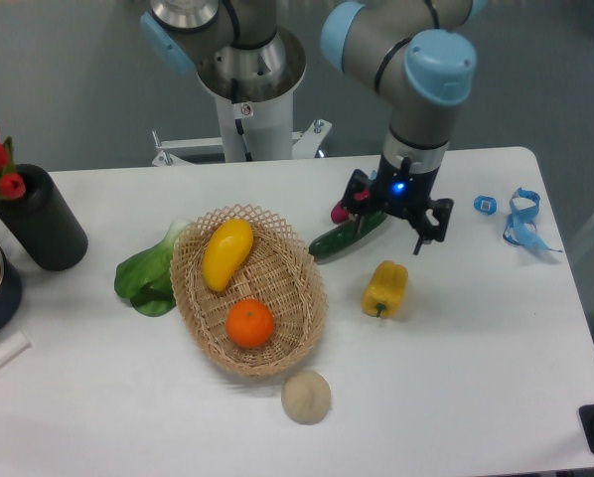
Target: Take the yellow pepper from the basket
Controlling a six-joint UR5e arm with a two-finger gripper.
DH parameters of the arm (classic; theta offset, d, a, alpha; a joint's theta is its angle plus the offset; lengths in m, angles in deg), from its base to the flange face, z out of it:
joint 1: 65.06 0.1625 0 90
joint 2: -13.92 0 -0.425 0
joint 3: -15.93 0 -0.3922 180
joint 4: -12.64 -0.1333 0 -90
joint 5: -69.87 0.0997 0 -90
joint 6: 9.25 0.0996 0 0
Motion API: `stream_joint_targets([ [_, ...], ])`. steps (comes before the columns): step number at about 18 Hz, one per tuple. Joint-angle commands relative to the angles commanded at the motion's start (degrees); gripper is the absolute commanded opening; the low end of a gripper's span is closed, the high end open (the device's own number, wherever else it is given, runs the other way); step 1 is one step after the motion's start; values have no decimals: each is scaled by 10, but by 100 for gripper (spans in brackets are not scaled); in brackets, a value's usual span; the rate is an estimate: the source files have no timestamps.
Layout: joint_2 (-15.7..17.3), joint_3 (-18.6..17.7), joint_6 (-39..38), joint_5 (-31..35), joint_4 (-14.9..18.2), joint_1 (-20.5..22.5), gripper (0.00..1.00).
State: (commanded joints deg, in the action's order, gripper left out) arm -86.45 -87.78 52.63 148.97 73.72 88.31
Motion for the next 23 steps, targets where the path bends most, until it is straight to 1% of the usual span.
stream_joint_targets([
  [3, -11, 1, -4, 0, 2, -17, 100],
  [8, -22, 3, -3, 1, -1, -20, 100],
  [11, -41, 13, -1, 3, -4, -14, 100],
  [13, -58, 18, -1, 27, -16, -11, 100],
  [15, -60, 18, -1, 47, -20, -8, 100],
  [17, -60, 21, 0, 48, -22, -4, 100],
  [20, -69, 30, -1, 49, -23, -1, 100],
  [23, -76, 31, 0, 49, -23, 4, 100],
])
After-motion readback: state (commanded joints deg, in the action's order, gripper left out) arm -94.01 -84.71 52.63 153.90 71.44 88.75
